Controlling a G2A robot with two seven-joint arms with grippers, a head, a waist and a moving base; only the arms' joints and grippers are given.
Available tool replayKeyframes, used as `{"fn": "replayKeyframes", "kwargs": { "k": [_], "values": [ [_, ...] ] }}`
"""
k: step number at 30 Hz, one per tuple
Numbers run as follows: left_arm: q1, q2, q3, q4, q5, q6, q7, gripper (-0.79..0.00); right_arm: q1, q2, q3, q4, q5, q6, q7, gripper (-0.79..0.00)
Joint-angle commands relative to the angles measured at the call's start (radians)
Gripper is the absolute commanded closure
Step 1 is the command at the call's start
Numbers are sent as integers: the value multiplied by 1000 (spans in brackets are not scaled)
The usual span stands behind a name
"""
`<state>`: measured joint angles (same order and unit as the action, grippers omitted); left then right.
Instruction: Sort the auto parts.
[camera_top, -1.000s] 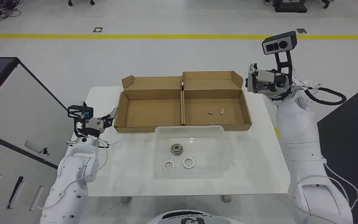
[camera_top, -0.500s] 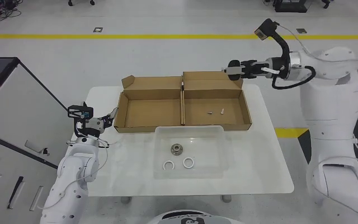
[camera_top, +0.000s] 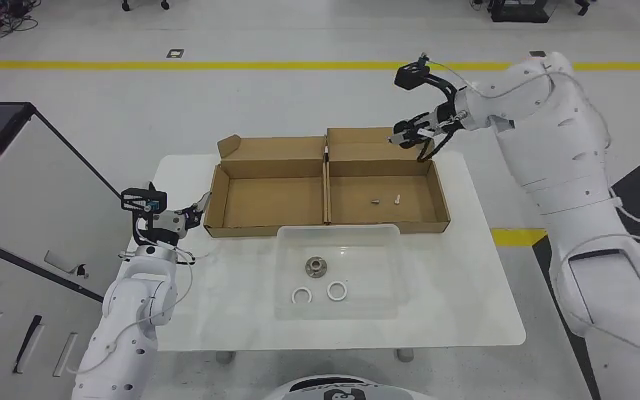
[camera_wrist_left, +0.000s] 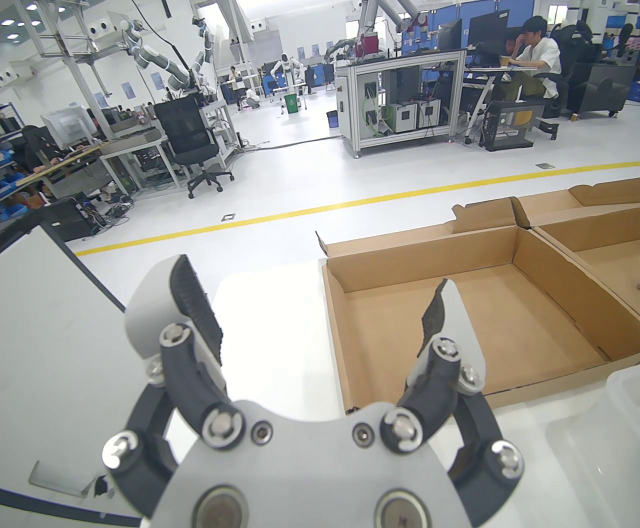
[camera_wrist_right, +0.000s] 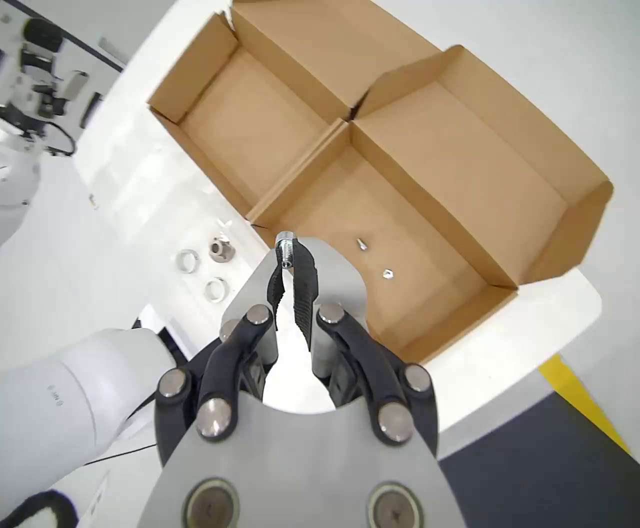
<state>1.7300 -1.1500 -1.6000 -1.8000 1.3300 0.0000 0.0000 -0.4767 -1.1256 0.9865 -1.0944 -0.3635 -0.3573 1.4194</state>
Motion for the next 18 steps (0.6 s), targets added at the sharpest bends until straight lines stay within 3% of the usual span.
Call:
{"fn": "replayKeyframes", "kwargs": {
  "k": [1, 10, 18],
  "values": [
    [0, 0, 0, 0, 0, 0, 0, -785, 17, -8, -38, 31, -47, 2, -20, 0],
    [0, 0, 0, 0, 0, 0, 0, -785, 56, -52, -198, 133, -232, 49, -97, 0],
    [0, 0, 0, 0, 0, 0, 0, -785, 65, -99, -296, 243, -268, 54, -135, 0]
  ]
}}
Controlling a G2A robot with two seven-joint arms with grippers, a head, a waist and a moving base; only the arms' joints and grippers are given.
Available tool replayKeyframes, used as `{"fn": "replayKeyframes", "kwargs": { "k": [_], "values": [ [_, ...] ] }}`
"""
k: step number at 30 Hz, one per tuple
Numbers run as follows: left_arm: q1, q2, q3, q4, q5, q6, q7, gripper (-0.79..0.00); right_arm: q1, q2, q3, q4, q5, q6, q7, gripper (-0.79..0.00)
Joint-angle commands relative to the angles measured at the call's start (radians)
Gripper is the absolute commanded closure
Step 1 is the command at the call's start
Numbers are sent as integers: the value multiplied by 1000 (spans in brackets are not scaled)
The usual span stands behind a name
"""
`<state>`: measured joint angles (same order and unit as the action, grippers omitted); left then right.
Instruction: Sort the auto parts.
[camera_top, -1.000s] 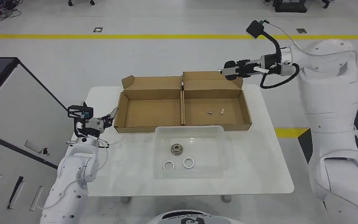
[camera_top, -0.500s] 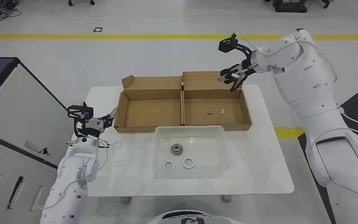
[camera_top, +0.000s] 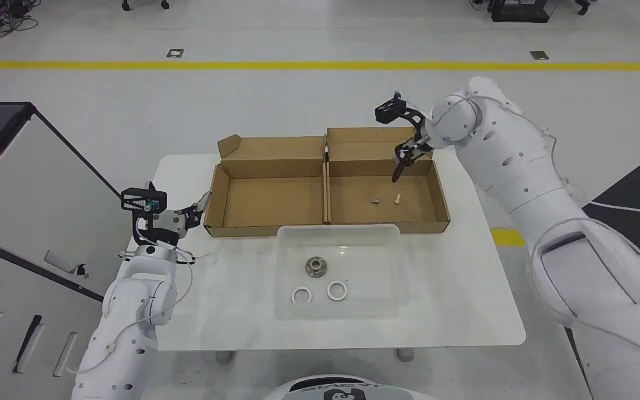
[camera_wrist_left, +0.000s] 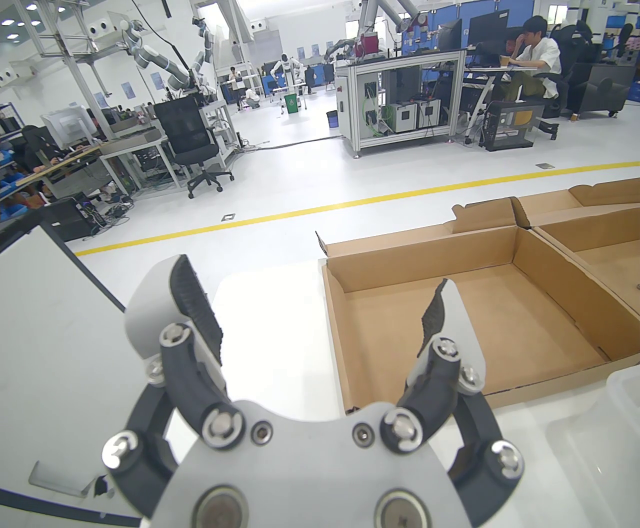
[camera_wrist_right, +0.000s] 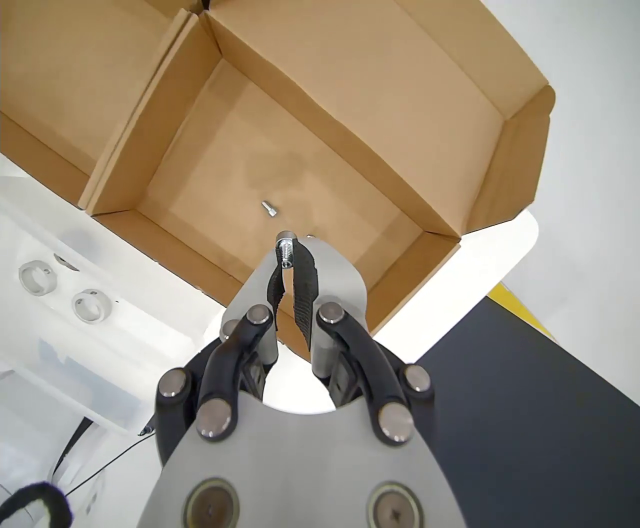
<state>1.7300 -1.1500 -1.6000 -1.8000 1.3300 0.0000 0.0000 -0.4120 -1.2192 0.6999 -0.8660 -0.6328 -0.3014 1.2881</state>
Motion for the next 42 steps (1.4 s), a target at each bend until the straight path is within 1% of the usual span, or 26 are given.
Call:
{"fn": "replayKeyframes", "kwargs": {
  "k": [1, 12, 24, 42],
  "values": [
    [0, 0, 0, 0, 0, 0, 0, -785, 2, -11, -21, 27, -5, -4, -6, 0],
    [0, 0, 0, 0, 0, 0, 0, -785, -19, -68, -106, 143, -5, -25, -29, 0],
    [0, 0, 0, 0, 0, 0, 0, -785, -36, -117, -160, 233, -24, -31, -51, 0],
    [0, 0, 0, 0, 0, 0, 0, -785, -40, -160, -185, 320, -45, -48, -75, 0]
  ]
}}
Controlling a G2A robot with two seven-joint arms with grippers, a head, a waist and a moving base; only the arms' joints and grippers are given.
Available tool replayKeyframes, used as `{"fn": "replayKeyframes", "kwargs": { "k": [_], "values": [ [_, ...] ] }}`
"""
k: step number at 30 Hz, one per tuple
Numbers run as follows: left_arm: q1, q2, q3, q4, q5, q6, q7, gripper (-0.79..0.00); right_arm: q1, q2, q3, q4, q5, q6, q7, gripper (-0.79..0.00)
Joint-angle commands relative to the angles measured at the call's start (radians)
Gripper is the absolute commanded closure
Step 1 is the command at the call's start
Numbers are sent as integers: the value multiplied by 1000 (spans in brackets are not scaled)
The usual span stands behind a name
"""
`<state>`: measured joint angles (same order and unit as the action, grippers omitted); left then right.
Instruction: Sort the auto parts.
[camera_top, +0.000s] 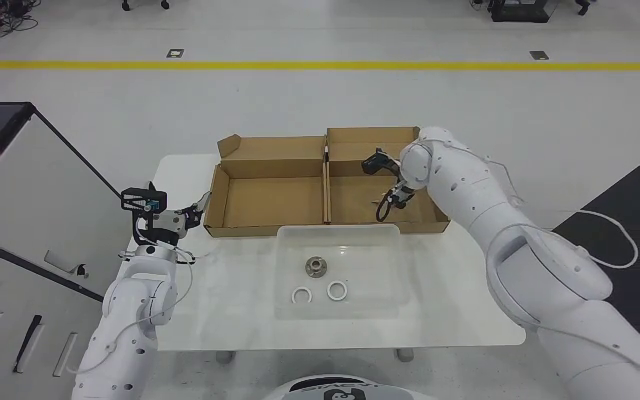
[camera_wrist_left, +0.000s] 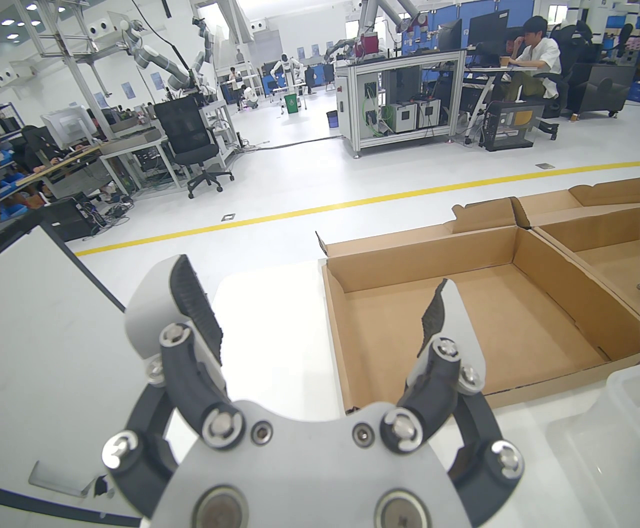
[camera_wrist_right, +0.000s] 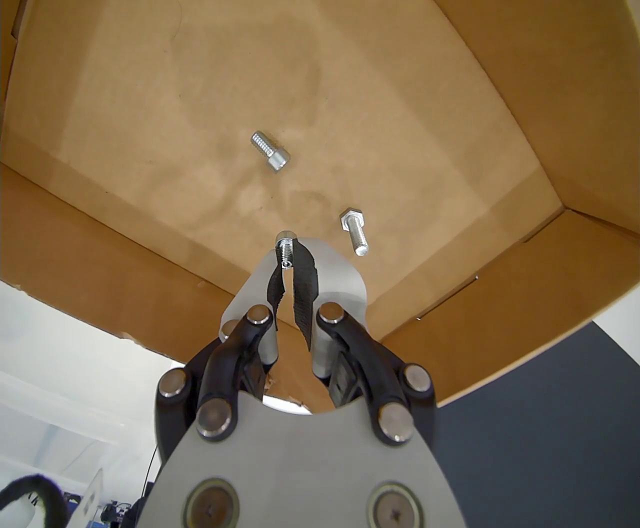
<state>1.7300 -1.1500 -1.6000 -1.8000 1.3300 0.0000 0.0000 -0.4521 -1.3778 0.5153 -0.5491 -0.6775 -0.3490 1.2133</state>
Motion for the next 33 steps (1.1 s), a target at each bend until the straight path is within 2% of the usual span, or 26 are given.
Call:
{"fn": "replayKeyframes", "kwargs": {
  "k": [1, 11, 13, 17, 26, 31, 33],
  "values": [
    [0, 0, 0, 0, 0, 0, 0, -785, 1, -3, -1, 6, -1, -1, -1, 0],
    [0, 0, 0, 0, 0, 0, 0, -785, 4, -19, -1, 37, -5, -12, -4, 0],
    [0, 0, 0, 0, 0, 0, 0, -785, 5, -21, 0, 43, -5, -14, -6, -43],
    [0, 0, 0, 0, 0, 0, 0, -785, 8, -26, 3, 53, -4, -17, -14, -277],
    [0, 0, 0, 0, 0, 0, 0, -785, 28, -23, 43, 65, 49, -45, -28, -342],
    [0, 0, 0, 0, 0, 0, 0, -785, 48, -8, 88, 51, 108, -70, -20, -366],
    [0, 0, 0, 0, 0, 0, 0, -785, 57, 2, 112, 37, 135, -88, -11, -400]
  ]
}}
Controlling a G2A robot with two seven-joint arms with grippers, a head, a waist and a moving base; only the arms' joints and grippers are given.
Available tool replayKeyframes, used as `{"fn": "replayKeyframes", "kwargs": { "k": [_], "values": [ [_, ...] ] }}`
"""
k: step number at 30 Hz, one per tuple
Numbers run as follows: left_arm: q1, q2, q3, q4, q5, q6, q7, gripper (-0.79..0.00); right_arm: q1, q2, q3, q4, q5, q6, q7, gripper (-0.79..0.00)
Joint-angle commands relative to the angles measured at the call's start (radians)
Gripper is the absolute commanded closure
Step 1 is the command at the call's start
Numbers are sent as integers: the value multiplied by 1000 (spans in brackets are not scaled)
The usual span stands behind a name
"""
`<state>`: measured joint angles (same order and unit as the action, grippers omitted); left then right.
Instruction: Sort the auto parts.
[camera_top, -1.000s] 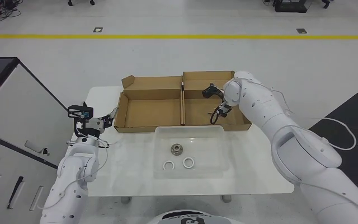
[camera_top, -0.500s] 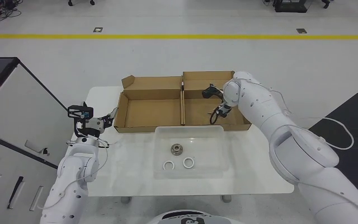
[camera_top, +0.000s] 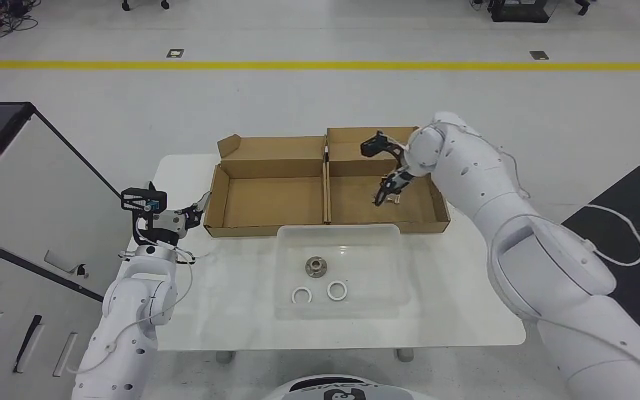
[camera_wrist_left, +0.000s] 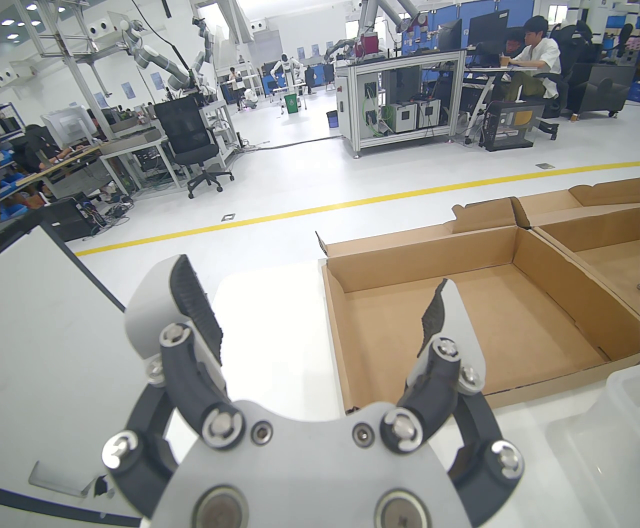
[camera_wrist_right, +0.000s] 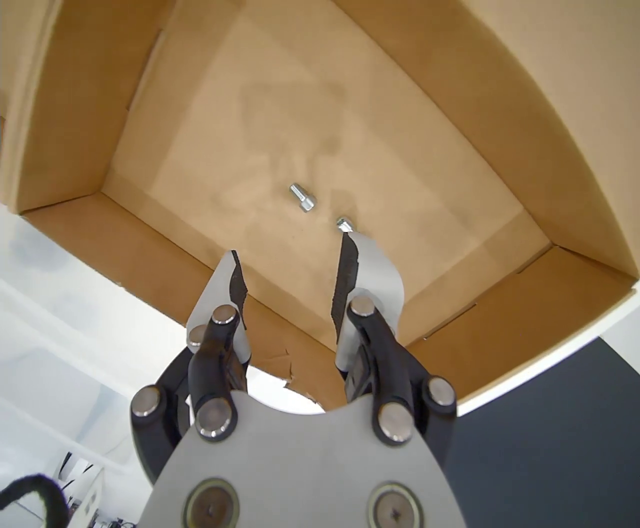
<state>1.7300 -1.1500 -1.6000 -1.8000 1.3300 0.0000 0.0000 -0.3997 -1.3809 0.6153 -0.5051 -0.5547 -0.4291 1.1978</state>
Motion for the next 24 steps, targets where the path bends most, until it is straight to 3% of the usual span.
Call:
{"fn": "replayKeyframes", "kwargs": {
  "k": [1, 2, 4, 5, 8, 13, 19, 24],
  "values": [
    [0, 0, 0, 0, 0, 0, 0, -785, 9, 12, 27, -15, 31, -17, 7, -413],
    [0, 0, 0, 0, 0, 0, 0, -785, 10, 19, 47, -24, 62, -29, 12, -446],
    [0, 0, 0, 0, 0, 0, 0, -785, 18, 37, 92, -50, 128, -53, 40, -720],
    [0, 0, 0, 0, 0, 0, 0, -785, 17, 48, 115, -66, 161, -67, 55, -785],
    [0, 0, 0, 0, 0, 0, 0, -785, 0, 86, 195, -125, 272, -103, 90, -785],
    [0, 0, 0, 0, 0, 0, 0, -785, -83, 172, 324, -343, 451, -51, 143, -785],
    [0, 0, 0, 0, 0, 0, 0, -785, -261, 285, 537, -691, 680, 45, 239, -785],
    [0, 0, 0, 0, 0, 0, 0, -785, -401, 347, 698, -870, 844, 103, 297, -785]
  ]
}}
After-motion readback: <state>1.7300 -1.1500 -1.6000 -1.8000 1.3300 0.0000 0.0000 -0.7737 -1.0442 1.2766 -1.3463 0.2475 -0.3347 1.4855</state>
